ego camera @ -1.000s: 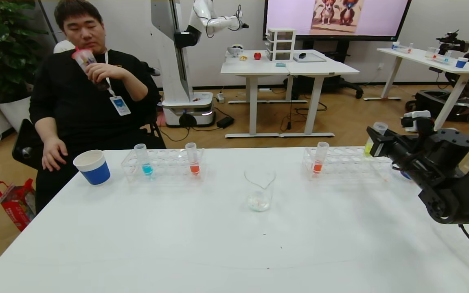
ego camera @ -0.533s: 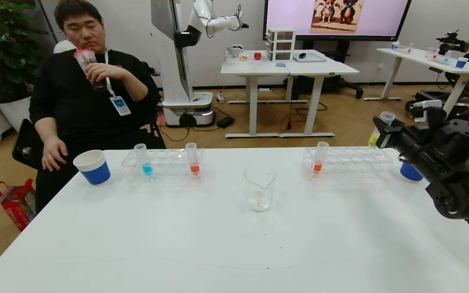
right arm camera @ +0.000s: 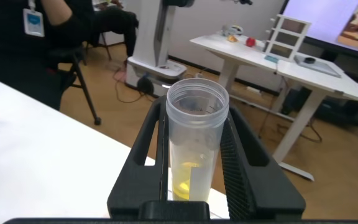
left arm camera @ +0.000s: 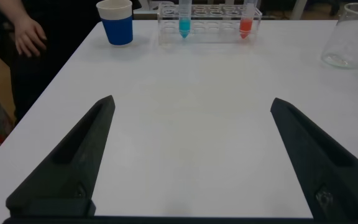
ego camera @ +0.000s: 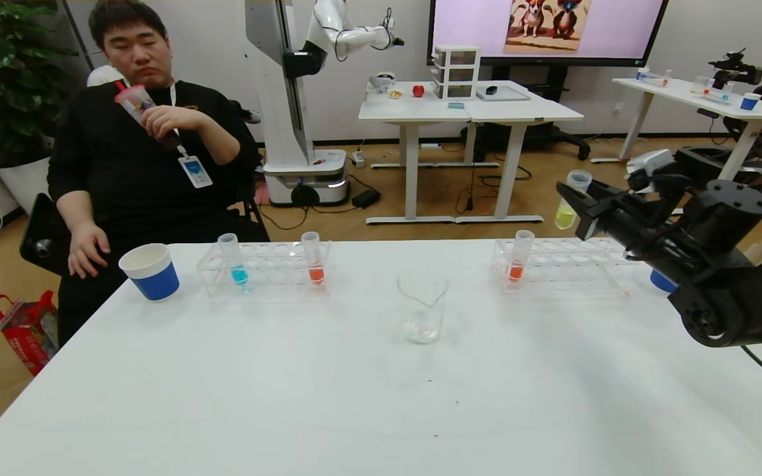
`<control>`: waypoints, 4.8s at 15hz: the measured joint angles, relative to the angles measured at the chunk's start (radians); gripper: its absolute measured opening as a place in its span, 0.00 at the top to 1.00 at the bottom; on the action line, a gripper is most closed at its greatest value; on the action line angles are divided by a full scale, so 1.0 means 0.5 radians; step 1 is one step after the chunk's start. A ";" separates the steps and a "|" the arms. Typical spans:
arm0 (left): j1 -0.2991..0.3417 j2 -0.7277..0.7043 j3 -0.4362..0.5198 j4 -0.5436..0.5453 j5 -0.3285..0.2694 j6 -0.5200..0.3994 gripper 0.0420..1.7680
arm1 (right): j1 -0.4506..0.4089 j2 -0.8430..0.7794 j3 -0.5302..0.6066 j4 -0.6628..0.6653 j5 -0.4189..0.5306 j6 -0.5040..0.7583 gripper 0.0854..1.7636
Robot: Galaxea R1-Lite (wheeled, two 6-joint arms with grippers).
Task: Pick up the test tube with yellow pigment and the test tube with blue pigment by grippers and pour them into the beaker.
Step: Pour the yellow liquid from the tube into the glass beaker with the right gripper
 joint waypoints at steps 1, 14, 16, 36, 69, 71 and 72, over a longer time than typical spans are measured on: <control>0.000 0.000 0.000 0.000 0.000 -0.001 0.01 | 0.070 -0.016 -0.037 0.076 0.002 -0.011 0.75; 0.000 0.000 0.000 -0.001 0.000 -0.002 0.01 | 0.567 -0.049 -0.138 0.163 0.776 -1.018 0.75; 0.000 0.000 0.000 -0.001 0.000 -0.001 0.01 | 0.566 -0.040 -0.121 0.166 0.806 -1.169 0.75; 0.000 0.000 0.000 0.000 -0.001 -0.001 0.01 | 0.617 0.379 -0.409 0.148 0.826 -2.146 0.75; 0.000 0.000 0.000 0.000 0.000 -0.001 0.01 | 0.575 0.407 -0.515 0.539 0.851 -3.545 0.75; 0.001 0.000 0.000 0.000 0.000 -0.001 0.01 | 0.571 0.366 -0.517 0.631 0.839 -3.634 0.75; 0.000 0.000 0.000 0.000 0.000 -0.002 0.01 | 0.571 0.349 -0.517 0.641 0.837 -3.642 0.75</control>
